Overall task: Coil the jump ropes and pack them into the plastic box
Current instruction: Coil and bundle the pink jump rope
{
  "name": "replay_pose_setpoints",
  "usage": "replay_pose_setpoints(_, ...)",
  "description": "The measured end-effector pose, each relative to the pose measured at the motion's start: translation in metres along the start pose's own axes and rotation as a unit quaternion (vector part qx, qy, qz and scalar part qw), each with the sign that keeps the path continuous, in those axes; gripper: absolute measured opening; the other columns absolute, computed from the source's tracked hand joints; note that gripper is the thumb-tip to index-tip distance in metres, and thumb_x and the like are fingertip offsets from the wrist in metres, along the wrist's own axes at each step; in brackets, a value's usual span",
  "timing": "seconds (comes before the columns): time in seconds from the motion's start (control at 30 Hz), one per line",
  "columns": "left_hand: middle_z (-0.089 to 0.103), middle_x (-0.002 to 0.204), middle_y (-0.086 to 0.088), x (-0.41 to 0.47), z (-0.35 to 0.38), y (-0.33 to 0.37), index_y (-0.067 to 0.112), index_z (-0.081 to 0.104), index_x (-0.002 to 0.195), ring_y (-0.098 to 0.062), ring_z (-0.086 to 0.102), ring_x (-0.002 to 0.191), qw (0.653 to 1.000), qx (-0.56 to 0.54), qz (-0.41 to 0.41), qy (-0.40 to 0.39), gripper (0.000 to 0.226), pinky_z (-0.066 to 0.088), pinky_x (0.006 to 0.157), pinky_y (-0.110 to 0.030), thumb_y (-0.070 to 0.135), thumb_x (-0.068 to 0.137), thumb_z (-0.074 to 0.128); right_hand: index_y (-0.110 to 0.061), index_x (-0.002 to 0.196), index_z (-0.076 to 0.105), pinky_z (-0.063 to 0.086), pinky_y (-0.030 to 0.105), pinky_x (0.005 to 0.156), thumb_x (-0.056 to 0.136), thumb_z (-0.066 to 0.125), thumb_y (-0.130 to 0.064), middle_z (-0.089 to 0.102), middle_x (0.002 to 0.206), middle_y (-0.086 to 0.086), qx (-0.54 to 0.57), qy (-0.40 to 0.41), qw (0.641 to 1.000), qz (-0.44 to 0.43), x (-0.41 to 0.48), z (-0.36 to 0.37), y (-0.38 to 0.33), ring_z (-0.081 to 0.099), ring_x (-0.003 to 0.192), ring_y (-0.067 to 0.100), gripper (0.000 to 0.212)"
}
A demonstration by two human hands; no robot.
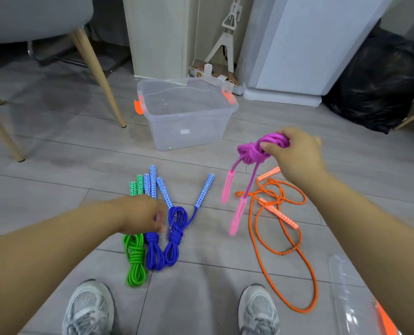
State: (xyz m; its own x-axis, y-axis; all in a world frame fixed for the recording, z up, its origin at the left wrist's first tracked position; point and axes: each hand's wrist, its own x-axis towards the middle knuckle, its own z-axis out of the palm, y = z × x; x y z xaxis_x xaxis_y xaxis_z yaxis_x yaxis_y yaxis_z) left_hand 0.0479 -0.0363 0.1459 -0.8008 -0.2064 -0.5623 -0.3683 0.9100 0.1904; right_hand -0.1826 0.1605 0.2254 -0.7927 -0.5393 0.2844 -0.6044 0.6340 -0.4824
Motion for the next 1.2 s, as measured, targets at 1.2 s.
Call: replay_pose_setpoints(1.2,0.022,0.152,0.0,0.152,0.126,-0.064,0.03,0.032,0.143,-0.028,0.034,0.128,0.964,0.222,0.139,-0.054,0.045,0.033,0.101,-0.039,0.035,0.099,0.036,-0.016,0.084,0.064,0.049,0.025,0.043,0.073,0.036,-0.016,0.065,0.086,0.011,-0.057,-0.296,0.866,-0.399,-0.124,0.303,0.073,0.062,0.069,0.031,0.03)
